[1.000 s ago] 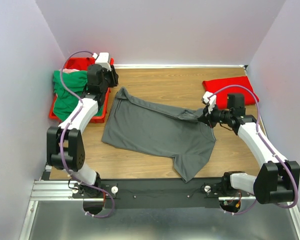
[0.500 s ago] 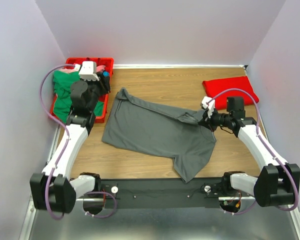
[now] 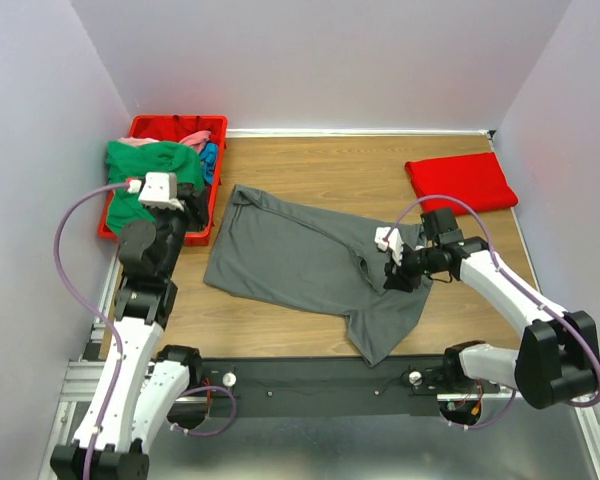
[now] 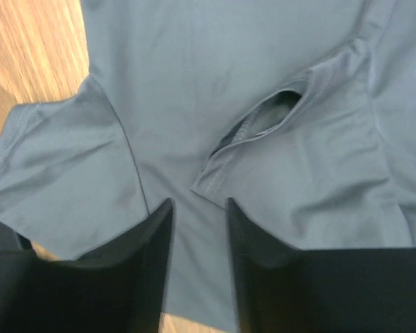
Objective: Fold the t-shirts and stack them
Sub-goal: Fold the tshirt
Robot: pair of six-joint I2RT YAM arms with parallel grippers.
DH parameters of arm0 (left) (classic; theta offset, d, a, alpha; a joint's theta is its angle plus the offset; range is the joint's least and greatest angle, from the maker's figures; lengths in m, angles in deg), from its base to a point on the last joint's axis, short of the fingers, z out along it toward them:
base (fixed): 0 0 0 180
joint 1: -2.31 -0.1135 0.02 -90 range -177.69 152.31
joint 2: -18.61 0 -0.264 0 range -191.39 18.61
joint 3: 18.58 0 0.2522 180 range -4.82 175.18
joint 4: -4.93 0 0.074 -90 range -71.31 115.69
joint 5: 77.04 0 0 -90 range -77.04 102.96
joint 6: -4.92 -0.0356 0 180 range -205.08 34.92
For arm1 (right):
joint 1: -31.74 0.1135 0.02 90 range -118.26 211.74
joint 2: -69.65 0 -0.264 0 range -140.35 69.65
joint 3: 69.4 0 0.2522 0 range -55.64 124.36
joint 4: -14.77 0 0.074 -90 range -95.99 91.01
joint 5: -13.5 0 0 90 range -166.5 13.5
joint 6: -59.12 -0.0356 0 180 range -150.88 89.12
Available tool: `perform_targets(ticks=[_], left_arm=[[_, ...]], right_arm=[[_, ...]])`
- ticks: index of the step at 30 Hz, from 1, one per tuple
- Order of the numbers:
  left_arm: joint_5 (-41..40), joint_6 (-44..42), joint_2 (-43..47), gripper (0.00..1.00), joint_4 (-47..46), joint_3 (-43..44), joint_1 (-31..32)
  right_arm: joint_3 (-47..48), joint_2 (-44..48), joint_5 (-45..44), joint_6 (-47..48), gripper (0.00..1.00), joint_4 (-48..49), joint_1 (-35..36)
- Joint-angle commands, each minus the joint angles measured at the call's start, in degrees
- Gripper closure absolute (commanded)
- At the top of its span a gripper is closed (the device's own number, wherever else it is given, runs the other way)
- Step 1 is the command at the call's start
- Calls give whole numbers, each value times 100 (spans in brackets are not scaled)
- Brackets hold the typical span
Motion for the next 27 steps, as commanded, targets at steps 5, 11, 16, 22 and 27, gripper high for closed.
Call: perform_targets(ticks=[5,11,16,22,27], left_arm=[[-61,-191,1053,46,682,-363,-8],[-88,-156,1124,46,612,-407,-8],[-79,-156,1150,46,577,-416,-8],[-26,-138,1132,46,559,-434,-8],[-17,-130,1132,46,542,-443,-8]], right_arm=[[1542,-853,-3,-954,49,-204,9],[2123,-1900,-318,-1509,51,-161,219],[2404,-2454,-801,-1826,51,-143,561],[2519,-2876,-1504,-2010,52,50,923],[2659,-3017,-1760,-2107,66,94,976]])
